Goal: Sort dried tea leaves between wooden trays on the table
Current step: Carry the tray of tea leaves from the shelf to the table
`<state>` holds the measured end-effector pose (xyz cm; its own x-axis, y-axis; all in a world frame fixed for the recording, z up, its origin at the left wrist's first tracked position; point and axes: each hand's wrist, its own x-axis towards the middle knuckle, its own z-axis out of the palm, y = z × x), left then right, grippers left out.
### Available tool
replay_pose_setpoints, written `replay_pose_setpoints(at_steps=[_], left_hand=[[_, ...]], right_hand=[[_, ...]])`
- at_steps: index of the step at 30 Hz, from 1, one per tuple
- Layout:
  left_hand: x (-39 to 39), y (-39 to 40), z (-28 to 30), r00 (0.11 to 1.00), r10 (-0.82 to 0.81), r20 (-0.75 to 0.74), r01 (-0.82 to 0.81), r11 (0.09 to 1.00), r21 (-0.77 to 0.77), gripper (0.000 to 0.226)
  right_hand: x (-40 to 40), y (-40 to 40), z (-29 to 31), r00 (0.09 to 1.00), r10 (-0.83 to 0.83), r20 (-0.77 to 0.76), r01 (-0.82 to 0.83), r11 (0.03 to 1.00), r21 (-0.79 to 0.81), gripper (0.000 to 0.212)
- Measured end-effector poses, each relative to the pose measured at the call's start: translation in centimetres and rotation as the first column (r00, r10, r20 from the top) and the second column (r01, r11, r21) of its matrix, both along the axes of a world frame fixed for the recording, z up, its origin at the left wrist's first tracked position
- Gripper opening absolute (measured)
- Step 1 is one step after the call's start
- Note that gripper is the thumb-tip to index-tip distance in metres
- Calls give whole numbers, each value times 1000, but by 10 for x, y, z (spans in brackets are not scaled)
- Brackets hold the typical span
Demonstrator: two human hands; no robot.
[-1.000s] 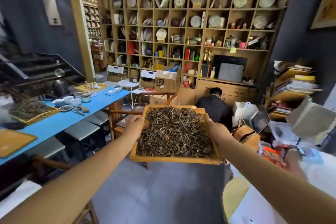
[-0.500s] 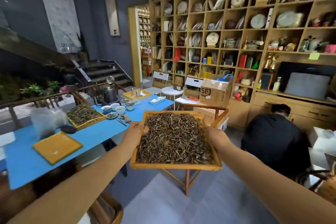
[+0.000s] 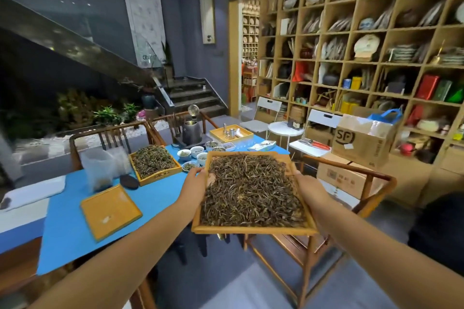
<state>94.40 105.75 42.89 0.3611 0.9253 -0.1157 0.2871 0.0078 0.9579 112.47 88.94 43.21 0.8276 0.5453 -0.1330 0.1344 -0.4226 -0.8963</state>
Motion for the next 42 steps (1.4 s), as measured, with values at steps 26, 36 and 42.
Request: replay_pose_setpoints(at_steps=[26,36,42], left_hand=[[8,287,-64,848,531,1,-526,841,-123,42],[-56,388,-87,789,614,-30,-612,779,-137,47],[-101,414,-111,739,670,-69,-667,712,-219,53]], right_hand=[[63,413,-59,823,533,-197,-513,846,145,39],[1,543,-93,787,583,-201,-566,813,141,31],[-43,601,-118,721,659,-213,-651,750,119,35]])
